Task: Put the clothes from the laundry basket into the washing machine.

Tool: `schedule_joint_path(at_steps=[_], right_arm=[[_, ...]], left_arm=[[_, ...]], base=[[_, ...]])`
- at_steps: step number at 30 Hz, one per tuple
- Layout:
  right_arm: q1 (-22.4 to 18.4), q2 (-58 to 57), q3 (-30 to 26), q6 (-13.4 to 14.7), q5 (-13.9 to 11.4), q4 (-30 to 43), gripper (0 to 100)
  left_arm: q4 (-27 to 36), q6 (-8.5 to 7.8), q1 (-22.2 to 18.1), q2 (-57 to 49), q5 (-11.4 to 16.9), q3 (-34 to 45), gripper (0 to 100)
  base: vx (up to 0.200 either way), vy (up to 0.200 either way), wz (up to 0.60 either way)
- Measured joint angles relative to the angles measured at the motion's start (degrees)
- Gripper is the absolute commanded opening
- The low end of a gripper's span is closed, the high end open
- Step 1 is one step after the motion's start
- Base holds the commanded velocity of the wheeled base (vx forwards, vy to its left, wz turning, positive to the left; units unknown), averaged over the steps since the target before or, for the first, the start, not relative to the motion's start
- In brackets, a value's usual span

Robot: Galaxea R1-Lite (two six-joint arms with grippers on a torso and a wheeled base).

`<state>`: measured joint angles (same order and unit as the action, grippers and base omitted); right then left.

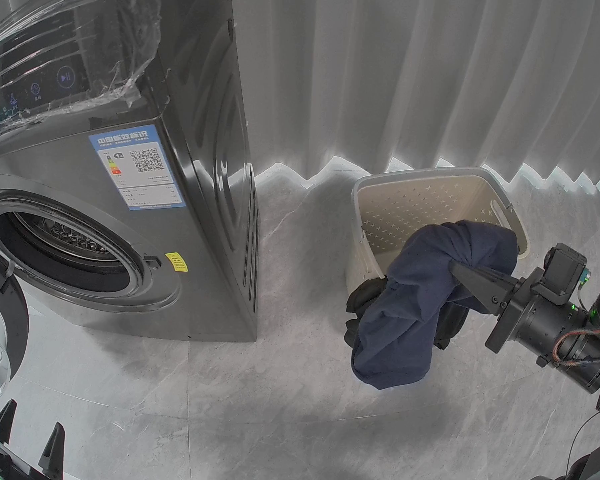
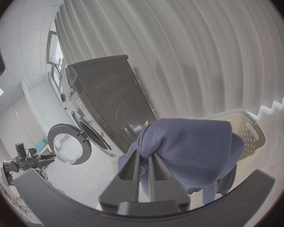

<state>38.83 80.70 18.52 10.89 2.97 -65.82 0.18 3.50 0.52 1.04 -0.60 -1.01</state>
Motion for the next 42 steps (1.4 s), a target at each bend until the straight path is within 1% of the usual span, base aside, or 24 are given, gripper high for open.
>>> schedule_joint_path(at_steps=[11, 17, 42], right_arm=[[-0.1, 0.1, -0.1, 0.0, 0.0, 0.1, 0], [-0.1, 0.1, -0.1, 0.0, 0.0, 0.3, 0], [-0.1, 0.3, -0.6, 0.0, 0.0, 0.3, 0]], left_arm=[[0.0, 0.0, 0.0, 0.0, 0.0, 0.0, 100], [0.0, 0.0, 0.0, 0.0, 0.0, 0.0, 100], [0.0, 0.0, 0.0, 0.0, 0.0, 0.0, 100]], base=[[-0.2, 0.0, 0.0], [0.0, 0.0, 0.0], [0.0, 0.2, 0.0]])
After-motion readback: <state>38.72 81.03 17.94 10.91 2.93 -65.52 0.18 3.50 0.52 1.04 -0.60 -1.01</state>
